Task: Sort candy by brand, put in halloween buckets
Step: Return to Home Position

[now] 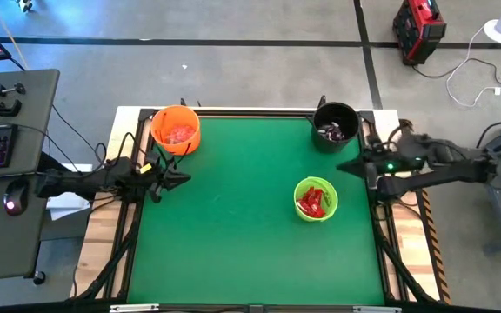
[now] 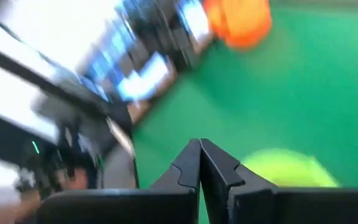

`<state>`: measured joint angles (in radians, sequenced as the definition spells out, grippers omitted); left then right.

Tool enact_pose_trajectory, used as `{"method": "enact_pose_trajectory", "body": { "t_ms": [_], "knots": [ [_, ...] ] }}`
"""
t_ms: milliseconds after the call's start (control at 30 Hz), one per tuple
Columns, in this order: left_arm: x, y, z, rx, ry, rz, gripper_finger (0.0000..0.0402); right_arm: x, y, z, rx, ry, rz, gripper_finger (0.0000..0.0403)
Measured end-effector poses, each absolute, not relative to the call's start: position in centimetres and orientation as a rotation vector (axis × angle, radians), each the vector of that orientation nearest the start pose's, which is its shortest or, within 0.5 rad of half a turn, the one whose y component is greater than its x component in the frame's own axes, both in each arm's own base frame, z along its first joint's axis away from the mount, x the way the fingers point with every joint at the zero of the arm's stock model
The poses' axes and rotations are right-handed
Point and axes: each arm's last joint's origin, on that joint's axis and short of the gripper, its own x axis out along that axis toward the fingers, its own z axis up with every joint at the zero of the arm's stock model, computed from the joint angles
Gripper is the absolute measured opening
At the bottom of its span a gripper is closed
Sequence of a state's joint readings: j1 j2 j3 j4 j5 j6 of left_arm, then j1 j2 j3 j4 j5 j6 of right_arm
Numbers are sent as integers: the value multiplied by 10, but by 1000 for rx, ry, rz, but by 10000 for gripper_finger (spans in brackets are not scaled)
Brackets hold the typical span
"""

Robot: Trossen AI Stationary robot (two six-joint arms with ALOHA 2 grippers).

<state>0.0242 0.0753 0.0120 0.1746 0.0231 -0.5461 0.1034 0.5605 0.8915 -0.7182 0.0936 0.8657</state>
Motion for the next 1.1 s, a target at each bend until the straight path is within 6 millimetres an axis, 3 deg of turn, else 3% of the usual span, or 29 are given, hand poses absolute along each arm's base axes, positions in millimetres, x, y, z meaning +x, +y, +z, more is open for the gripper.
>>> {"method": "enact_pose_trajectory", "body": {
  "t_ms": [167,300,467,733,867,1100],
  "knots": [
    [101,2,179,-543,-110,-29,0,100,8,310,639,-42,-55,0],
    [101,2,179,-543,-110,-29,0,107,12,280,561,-230,126,0],
    [101,2,179,-543,-110,-29,0,110,16,244,472,-212,232,0],
    [101,2,179,-543,-110,-29,0,101,16,209,362,-248,269,0],
    [101,2,179,-543,-110,-29,0,96,16,200,305,-302,280,0],
    [101,2,179,-543,-110,-28,0,97,12,180,60,-141,138,0]
  ]
}}
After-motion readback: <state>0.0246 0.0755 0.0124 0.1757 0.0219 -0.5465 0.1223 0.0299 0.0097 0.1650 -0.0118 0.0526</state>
